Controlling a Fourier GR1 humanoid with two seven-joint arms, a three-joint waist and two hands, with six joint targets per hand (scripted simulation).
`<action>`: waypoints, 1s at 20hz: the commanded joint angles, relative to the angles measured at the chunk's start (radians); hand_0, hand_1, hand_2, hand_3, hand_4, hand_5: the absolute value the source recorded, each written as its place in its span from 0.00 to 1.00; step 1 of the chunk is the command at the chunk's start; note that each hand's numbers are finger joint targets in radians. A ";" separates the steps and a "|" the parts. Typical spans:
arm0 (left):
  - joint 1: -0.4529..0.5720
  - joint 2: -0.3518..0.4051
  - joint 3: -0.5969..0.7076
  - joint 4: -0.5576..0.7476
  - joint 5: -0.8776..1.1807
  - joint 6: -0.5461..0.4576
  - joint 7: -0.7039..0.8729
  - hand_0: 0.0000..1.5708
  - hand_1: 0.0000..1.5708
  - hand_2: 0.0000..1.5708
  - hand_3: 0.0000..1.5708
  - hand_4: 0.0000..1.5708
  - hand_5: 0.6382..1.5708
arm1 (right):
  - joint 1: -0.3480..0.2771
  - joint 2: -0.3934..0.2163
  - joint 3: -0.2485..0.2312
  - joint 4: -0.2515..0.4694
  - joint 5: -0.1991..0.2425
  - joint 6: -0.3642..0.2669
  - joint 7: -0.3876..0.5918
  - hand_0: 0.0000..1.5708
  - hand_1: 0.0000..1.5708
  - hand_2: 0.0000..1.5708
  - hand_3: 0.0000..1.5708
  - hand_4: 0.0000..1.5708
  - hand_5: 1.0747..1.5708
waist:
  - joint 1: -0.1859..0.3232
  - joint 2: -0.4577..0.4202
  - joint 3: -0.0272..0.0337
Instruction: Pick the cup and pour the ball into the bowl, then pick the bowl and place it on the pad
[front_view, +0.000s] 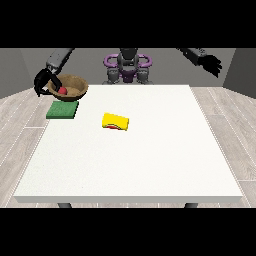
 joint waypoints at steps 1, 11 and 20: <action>0.005 0.152 0.136 0.081 0.095 -0.118 -0.047 0.00 0.00 0.00 0.00 0.82 1.00 | 0.006 -0.028 -0.030 -0.010 -0.020 0.010 -0.020 1.00 1.00 1.00 0.00 0.55 1.00 | 0.011 0.024 -0.0011; -0.032 0.282 0.215 0.174 0.172 -0.244 -0.082 0.00 0.00 0.00 0.00 0.75 0.99 | -0.011 -0.030 -0.119 0.098 -0.057 -0.051 -0.144 1.00 1.00 1.00 0.16 0.35 0.98 | 0.004 0.125 0.0006; -0.035 0.265 0.199 0.143 0.166 -0.204 -0.067 0.00 0.00 0.00 0.00 0.75 0.98 | -0.116 -0.097 -0.115 0.198 -0.051 -0.005 -0.079 0.00 0.00 0.27 0.41 0.00 0.78 | 0.033 0.138 0.0001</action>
